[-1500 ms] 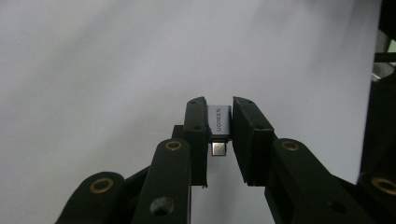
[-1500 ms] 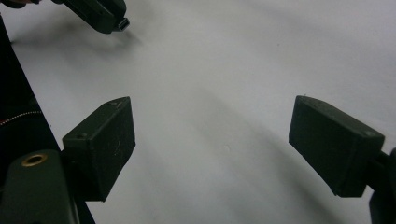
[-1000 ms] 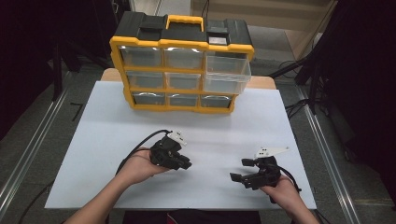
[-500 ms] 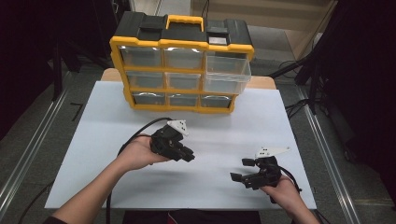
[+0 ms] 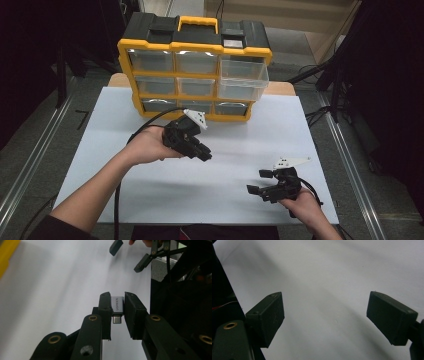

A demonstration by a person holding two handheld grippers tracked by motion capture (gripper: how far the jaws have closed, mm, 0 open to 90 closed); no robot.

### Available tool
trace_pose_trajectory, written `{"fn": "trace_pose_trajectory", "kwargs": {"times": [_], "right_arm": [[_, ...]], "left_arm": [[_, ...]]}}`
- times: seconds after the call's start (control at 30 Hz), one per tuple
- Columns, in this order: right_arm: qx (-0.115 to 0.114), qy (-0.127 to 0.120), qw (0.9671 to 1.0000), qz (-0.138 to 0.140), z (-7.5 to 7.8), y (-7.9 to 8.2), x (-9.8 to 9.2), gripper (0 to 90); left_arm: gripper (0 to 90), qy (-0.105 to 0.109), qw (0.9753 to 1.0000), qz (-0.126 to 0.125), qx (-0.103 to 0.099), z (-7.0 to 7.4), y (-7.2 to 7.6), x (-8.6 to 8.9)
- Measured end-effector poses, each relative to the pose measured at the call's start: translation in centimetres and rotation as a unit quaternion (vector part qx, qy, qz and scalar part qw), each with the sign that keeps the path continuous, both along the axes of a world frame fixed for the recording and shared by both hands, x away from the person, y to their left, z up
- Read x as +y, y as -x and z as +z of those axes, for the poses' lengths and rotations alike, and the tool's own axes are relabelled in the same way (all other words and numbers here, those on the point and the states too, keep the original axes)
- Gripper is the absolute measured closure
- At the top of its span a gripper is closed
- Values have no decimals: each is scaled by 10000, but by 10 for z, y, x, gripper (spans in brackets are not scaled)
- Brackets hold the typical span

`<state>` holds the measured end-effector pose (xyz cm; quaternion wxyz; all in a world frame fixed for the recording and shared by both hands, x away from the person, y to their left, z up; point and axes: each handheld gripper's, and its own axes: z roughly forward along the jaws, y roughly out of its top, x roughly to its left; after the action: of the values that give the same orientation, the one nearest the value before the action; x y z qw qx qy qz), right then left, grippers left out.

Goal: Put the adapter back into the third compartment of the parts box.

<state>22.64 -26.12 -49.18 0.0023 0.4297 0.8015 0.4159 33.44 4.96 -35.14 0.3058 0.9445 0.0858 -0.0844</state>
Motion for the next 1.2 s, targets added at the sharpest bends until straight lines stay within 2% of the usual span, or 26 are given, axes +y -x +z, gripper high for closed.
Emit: {"fn": "trace_pose_trajectory", "kwargs": {"times": [0.33, 0.57, 0.7, 0.8, 0.83, 1.2], "right_arm": [[-15, -6, 10000, -2, 0, 0, 0, 129], [-28, -7, 10000, -6, 1, 0, 0, 129], [-25, -13, 10000, 12, 0, 0, 0, 129], [-27, -19, 10000, 10, 1, 0, 0, 129], [-26, -18, 10000, 15, 1, 0, 0, 129], [-66, -62, 9999, 115, 2, 1, 2, 129]], "left_arm": [[773, -80, 9999, -36, -100, 29, -15, -2], [773, 28, 10000, -14, -87, 47, -23, -6], [773, 25, 9998, -37, -203, 64, -28, -11], [773, 32, 9996, -51, -265, 70, -29, -13], [773, 48, 9995, -16, -310, 78, -30, -14], [773, 59, 9990, 106, -440, 113, -42, -16]]}}
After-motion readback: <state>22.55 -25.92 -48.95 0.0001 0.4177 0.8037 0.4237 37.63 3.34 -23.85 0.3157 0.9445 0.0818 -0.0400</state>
